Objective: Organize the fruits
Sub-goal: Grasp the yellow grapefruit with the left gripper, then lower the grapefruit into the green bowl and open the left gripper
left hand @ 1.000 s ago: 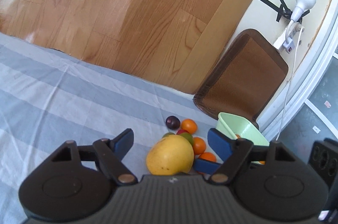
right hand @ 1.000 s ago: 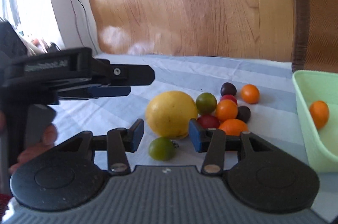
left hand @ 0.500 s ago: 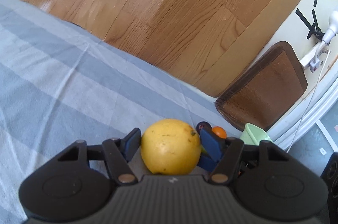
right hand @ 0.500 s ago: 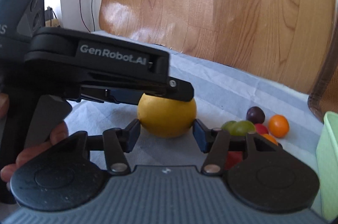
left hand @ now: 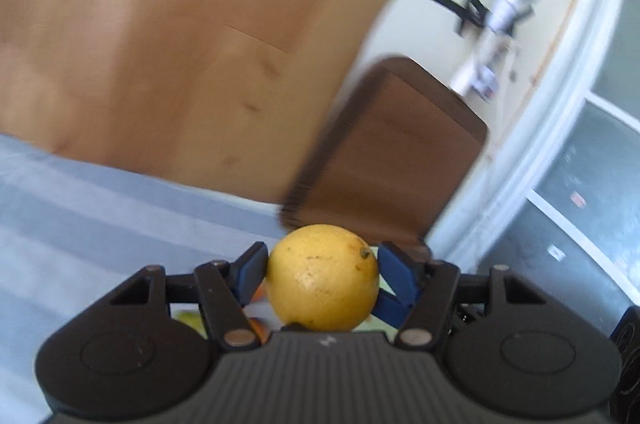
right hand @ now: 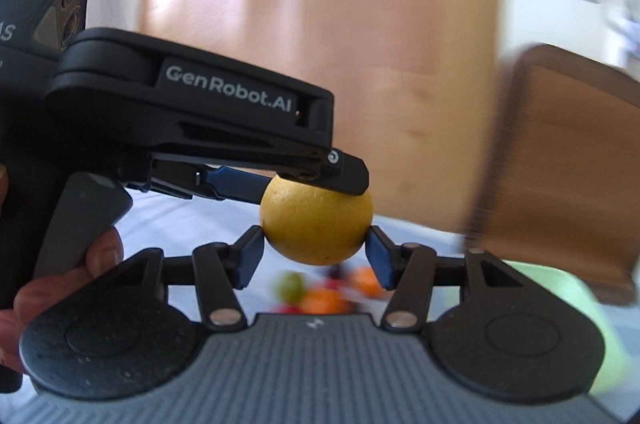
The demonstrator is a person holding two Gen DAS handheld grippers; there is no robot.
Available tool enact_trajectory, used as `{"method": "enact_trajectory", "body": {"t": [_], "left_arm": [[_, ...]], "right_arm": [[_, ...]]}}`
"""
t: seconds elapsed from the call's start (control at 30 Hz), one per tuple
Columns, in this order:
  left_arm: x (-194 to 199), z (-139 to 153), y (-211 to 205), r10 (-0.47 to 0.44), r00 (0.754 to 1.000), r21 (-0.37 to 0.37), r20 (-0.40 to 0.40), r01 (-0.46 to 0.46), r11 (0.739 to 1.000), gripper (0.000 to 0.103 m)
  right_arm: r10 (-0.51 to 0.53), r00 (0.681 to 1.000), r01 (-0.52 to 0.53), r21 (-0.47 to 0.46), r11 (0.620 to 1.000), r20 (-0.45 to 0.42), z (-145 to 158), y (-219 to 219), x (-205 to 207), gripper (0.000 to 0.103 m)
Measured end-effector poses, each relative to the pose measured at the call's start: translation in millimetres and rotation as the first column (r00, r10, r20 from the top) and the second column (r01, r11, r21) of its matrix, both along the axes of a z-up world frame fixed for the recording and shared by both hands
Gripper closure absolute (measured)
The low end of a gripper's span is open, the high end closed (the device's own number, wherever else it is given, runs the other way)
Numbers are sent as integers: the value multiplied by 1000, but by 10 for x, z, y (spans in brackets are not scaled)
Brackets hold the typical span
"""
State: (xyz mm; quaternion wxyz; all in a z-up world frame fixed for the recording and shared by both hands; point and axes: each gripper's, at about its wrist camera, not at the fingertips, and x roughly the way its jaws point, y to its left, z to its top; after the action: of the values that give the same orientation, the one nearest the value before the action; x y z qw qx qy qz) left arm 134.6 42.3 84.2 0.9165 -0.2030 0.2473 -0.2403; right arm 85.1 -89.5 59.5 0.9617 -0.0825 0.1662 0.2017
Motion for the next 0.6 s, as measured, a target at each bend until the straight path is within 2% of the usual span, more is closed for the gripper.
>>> {"method": "enact_trajectory", "body": {"t": [0.07, 0.17, 0.3, 0.43, 0.6], "left_arm": [[175, -12, -400, -67, 998, 10, -12, 67, 998, 41], [477, -92, -915, -139, 988, 5, -72, 139, 990, 41], [826, -237, -1392, -182, 973, 22, -143, 187, 982, 41], [1031, -385, -1623, -173, 964, 51, -201, 186, 981, 41], [1086, -486, -1702, -145, 965, 106, -219, 172, 979, 42]], "right_arm": [[-67, 998, 67, 9, 998, -19, 0, -360, 77, 45], [-151, 986, 153, 24, 988, -76, -40, -837, 254, 45], [-201, 968, 209, 34, 977, -149, -129, -1242, 550, 45], [-209, 956, 225, 57, 973, -205, -250, -1402, 844, 44], [-203, 951, 224, 66, 972, -234, -378, -1444, 1000, 43]]}}
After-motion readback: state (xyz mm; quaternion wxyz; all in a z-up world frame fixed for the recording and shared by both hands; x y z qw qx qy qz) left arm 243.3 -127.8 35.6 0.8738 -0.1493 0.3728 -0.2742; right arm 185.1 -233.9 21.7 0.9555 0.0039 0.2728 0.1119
